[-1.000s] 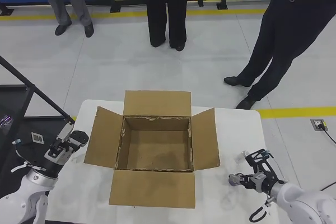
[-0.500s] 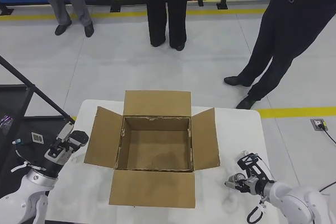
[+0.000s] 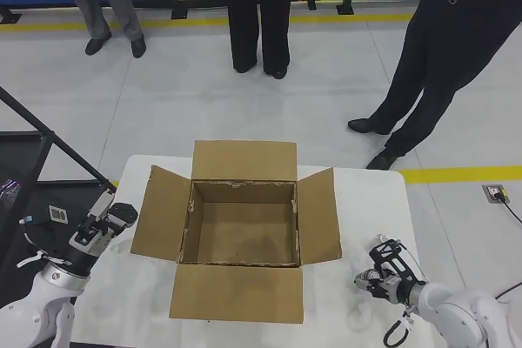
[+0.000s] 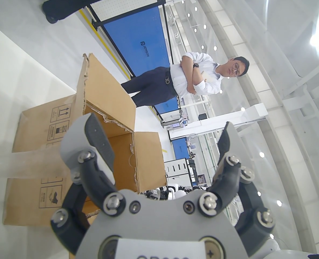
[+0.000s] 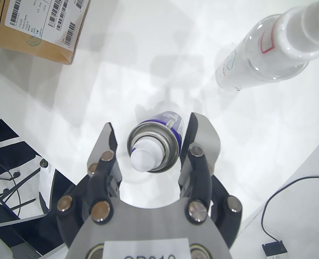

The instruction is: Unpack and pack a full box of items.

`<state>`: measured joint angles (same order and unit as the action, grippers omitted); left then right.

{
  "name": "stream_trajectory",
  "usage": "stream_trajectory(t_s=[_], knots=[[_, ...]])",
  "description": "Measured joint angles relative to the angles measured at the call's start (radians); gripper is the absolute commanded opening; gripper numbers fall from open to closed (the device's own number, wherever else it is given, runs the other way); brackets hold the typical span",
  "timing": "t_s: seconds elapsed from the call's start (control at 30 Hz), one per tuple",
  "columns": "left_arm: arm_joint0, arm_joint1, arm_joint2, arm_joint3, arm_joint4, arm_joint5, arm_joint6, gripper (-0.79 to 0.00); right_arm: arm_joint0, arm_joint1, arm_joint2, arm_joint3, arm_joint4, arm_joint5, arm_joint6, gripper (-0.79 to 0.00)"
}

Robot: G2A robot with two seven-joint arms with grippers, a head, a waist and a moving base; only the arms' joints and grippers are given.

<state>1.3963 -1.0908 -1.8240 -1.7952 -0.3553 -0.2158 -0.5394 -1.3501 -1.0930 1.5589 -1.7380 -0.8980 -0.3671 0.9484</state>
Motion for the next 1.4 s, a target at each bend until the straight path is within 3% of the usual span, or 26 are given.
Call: stream_trajectory(t_s=[0.3, 0.6, 0.8, 1.1, 1.4], knots=[[0.0, 0.0, 0.0, 0.0, 0.0, 0.0, 0.0, 0.0, -0.02, 0.012, 0.034, -0.093, 0.004, 0.007, 0.017, -0.785], [0.0, 0.0, 0.0, 0.0, 0.0, 0.0, 0.0, 0.0, -0.086, 0.026, 0.169, -0.385, 0.037, 0.078, 0.048, -0.785], [0.005, 0.0, 0.002, -0.005, 0.005, 0.004, 0.008, 0.0, -0.044, 0.029, 0.188, -0.548, 0.018, 0.188, 0.049, -0.785], [0.017, 0.0, -0.004, 0.003, 0.018, 0.017, 0.031, 0.0, 0.158, 0.024, -0.009, -0.557, -0.002, 0.26, -0.008, -0.785], [0.033, -0.001, -0.004, -0.011, 0.026, 0.02, 0.051, 0.0, 0.526, -0.028, -0.449, -0.295, -0.034, 0.282, 0.015, -0.785]])
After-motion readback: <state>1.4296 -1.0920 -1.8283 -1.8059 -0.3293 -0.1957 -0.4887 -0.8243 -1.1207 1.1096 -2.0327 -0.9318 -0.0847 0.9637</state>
